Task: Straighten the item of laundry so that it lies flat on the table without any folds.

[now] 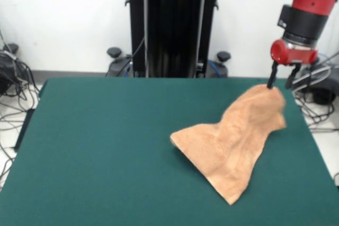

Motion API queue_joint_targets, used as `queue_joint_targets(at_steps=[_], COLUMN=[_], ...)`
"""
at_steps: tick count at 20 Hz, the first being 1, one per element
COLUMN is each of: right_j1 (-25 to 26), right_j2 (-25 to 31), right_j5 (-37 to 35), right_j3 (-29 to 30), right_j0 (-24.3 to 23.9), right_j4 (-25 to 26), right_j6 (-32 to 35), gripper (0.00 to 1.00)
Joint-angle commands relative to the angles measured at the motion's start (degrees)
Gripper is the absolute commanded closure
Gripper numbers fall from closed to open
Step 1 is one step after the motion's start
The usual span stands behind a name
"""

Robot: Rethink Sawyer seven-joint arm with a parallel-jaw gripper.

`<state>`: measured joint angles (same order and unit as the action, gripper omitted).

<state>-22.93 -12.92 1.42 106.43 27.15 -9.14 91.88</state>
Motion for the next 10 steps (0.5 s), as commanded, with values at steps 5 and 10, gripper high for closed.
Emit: queue_joint_targets(at_steps=[5,10], right_j1=[0.9,0.35], right_j2=[8.12,9.04], right_j5=[1.74,7.76], right_j3=[5.4,5.65], right_j0=[-4.26,-5.13], right_j4=[1.63,3.12], right_j6=[11.55,12.51], gripper=[0.0,0.0])
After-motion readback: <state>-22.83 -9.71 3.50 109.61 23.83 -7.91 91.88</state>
